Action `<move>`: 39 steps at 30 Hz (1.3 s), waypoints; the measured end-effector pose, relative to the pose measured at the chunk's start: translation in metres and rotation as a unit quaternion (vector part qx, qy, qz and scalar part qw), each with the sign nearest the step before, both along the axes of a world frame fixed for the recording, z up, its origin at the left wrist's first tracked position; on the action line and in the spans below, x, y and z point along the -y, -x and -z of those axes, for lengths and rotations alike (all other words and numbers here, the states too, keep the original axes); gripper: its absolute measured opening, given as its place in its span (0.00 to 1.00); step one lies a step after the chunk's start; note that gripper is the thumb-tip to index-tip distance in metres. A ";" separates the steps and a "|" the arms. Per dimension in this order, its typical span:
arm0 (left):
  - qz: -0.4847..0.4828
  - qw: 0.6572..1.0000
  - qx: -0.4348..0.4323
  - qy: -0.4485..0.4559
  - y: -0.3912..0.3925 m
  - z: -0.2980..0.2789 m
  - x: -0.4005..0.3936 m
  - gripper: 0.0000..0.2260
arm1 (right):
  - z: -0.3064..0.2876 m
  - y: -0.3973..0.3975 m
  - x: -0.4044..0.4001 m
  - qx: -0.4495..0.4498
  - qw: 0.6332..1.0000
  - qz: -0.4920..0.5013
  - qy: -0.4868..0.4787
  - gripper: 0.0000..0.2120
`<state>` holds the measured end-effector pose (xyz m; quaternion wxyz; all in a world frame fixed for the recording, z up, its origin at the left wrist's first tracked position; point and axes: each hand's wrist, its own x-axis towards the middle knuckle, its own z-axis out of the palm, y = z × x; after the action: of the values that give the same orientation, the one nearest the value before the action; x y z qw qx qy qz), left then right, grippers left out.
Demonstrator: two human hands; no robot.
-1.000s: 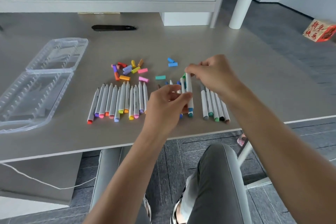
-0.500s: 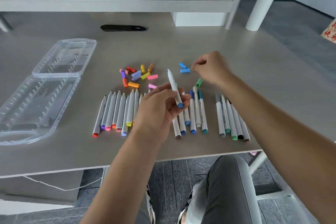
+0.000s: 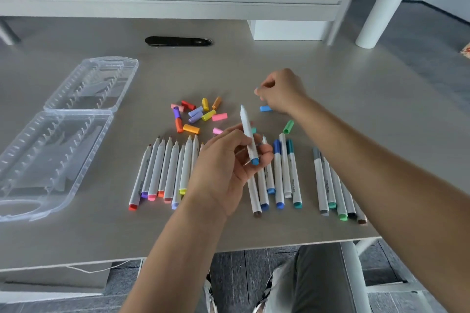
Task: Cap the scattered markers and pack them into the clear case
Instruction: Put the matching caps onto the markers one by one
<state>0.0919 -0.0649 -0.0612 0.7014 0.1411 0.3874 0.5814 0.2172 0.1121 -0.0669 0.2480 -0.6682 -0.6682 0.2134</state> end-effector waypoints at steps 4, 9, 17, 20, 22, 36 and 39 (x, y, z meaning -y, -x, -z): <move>0.009 0.999 -0.029 0.017 -0.004 -0.003 0.004 0.12 | -0.015 -0.013 0.030 -0.224 0.974 -0.023 0.030 0.07; 0.091 0.994 -0.062 -0.013 -0.017 -0.003 0.014 0.15 | -0.024 -0.032 0.066 -0.356 0.927 -0.013 0.118 0.08; 0.123 0.991 -0.048 -0.002 -0.033 0.000 0.029 0.14 | -0.032 -0.055 0.108 -0.335 0.933 -0.041 0.123 0.04; 0.126 0.990 -0.052 -0.020 -0.035 0.000 0.031 0.12 | -0.037 -0.057 0.123 -0.293 0.946 -0.073 0.114 0.04; 0.131 0.989 -0.061 -0.030 -0.036 -0.001 0.031 0.11 | -0.037 -0.059 0.130 -0.286 0.948 -0.086 0.111 0.04; 0.165 0.984 -0.065 -0.023 -0.039 -0.003 0.035 0.15 | -0.022 -0.066 0.155 -0.336 0.940 -0.032 0.042 0.04; 0.165 0.985 -0.059 -0.014 -0.044 -0.005 0.039 0.14 | -0.017 -0.068 0.163 -0.343 0.939 -0.031 0.023 0.05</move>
<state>0.1355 -0.1035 -0.0559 0.7615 0.2463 0.3915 0.4541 0.2850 -0.0511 -0.0494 0.4400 -0.5390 -0.5580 0.4521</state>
